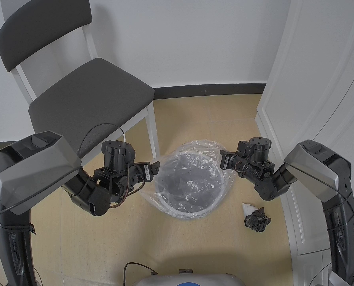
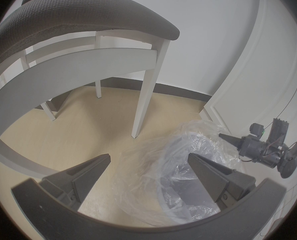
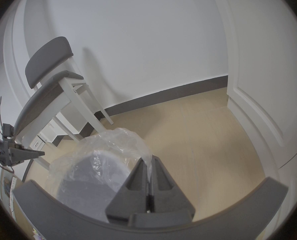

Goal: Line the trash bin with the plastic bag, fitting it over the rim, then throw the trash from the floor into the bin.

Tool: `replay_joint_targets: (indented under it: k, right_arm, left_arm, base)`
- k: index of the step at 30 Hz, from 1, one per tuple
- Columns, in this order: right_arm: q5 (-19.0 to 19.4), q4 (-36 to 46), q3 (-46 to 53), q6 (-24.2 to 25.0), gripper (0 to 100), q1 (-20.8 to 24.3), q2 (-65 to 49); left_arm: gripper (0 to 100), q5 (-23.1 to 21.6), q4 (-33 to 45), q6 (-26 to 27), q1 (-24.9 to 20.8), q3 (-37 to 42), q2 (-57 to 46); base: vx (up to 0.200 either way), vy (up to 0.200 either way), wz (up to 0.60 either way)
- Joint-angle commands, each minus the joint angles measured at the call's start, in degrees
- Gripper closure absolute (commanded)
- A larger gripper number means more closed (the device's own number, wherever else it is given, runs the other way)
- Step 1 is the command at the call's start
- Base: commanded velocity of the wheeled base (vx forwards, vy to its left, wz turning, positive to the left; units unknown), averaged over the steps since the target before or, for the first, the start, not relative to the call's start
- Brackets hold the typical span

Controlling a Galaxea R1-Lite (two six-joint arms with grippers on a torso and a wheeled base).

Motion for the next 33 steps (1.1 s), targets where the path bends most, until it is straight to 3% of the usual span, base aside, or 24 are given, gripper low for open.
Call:
replay_joint_targets:
  k: [1,25,33]
  right_arm:
    - [-0.3,-0.1,-2.2,0.5,100,-0.2,5.1]
    - [-0.2,-0.2,-2.4,0.5,100,-2.0,8.8]
    - [-0.2,-0.4,-2.4,0.5,100,-1.9,8.2]
  left_arm:
    - [0,0.0,0.0,0.0,0.0,-0.1,0.6]
    - [0,0.1,0.0,0.0,0.1,-1.9,4.3]
    - [0,0.3,0.1,0.2,3.0,-6.1,9.6]
  base:
    - [0.0,0.0,0.0]
    - [0.0,0.0,0.0]
    - [0.0,0.0,0.0]
